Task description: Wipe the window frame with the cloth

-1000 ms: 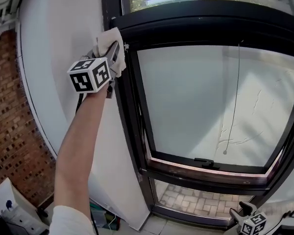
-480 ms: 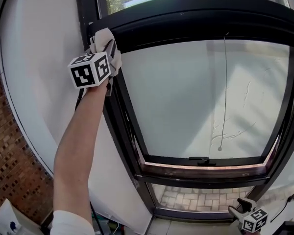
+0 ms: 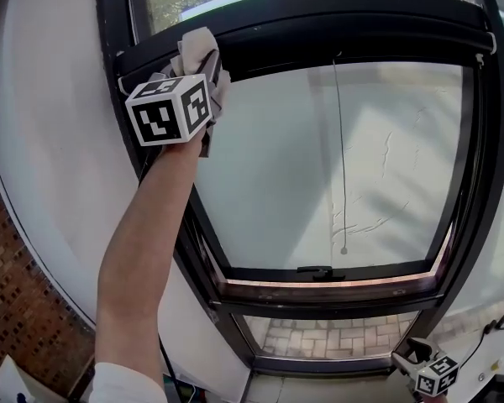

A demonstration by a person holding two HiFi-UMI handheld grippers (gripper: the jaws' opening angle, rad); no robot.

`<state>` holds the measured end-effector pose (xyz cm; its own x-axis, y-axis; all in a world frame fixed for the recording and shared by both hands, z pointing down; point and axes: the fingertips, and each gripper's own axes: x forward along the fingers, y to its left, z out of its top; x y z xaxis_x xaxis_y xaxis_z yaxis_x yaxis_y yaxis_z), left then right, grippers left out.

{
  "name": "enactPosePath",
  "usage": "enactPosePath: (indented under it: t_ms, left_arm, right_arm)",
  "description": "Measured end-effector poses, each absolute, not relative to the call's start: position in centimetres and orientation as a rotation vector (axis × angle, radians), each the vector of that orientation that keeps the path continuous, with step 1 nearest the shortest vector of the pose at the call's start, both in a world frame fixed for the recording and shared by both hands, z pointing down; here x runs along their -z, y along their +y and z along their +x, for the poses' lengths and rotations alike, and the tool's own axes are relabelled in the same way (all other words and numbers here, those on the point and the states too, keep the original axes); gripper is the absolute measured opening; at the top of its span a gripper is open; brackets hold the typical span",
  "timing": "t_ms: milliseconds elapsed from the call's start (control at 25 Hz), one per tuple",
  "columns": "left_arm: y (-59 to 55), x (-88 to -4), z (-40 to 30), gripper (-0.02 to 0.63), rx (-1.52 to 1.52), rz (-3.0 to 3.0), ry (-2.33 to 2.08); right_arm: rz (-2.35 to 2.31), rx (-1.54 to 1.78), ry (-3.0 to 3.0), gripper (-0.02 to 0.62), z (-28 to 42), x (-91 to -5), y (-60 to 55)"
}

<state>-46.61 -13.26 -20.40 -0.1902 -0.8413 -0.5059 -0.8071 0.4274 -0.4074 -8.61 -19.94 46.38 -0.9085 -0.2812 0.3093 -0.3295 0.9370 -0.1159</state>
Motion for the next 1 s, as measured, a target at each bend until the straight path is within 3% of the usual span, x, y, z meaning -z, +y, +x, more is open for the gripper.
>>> enactPosePath:
  t_ms: [1000]
  left_arm:
    - [-27.4,20.3,-24.5,0.098,0.077,-1.553,1.848]
  right_arm:
    - [0.466,-0.273,-2.826,0.232,4.1,-48.2,-24.7]
